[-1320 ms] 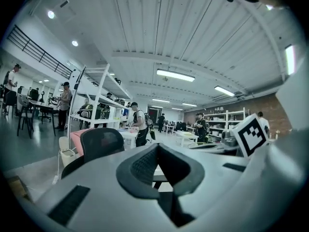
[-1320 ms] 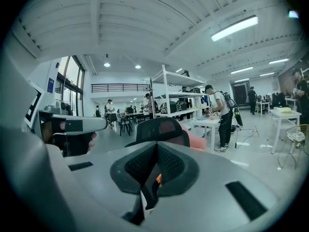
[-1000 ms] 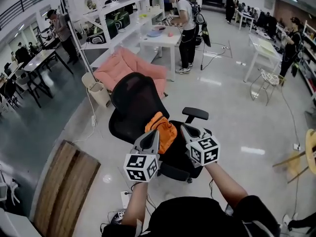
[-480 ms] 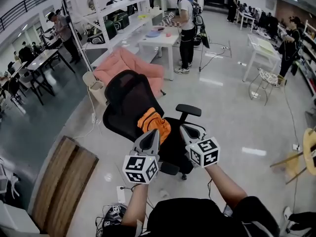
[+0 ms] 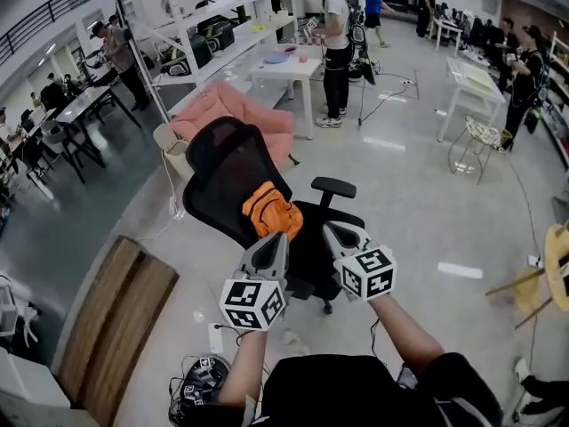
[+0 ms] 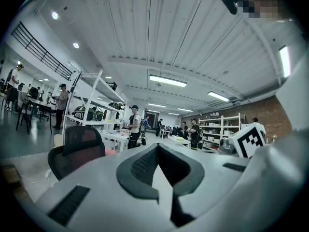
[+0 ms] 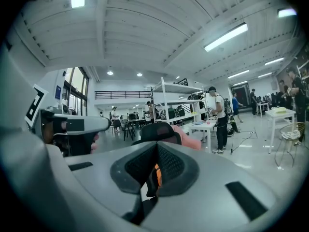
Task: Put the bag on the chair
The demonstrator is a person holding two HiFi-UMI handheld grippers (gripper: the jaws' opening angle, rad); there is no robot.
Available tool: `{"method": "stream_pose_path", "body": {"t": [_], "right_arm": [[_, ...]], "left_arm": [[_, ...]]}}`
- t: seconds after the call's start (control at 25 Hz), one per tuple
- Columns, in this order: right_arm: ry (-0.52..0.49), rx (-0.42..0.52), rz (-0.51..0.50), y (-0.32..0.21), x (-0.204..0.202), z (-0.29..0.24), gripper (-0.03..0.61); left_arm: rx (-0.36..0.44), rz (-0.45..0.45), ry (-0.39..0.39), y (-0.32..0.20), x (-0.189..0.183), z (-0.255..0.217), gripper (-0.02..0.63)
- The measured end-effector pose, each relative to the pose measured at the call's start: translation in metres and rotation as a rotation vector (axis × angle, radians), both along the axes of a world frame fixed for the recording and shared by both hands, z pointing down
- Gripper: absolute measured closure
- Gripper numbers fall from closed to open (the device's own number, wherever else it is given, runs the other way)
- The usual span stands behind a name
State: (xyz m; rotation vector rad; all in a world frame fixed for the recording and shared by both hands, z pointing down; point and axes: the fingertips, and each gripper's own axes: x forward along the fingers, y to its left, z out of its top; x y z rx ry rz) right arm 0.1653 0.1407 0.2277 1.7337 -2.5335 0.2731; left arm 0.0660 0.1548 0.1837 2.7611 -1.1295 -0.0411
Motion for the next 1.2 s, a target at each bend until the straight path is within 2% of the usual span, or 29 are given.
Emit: {"method": "stream_pose_path", "body": {"t": [0.56, 1.2], "right_arm": [[0.009, 0.045, -0.006, 0.063, 0.005, -0.014, 0.577], [0.009, 0.063, 0.020, 0.098, 0.013, -0.016, 0.577]], "left_arm": [[0.048, -0.019, -0.004, 0.069, 0.002, -0.010, 0.603], [0.059, -0.015, -0.001, 0.100, 0.002, -0.010, 0.603]]}}
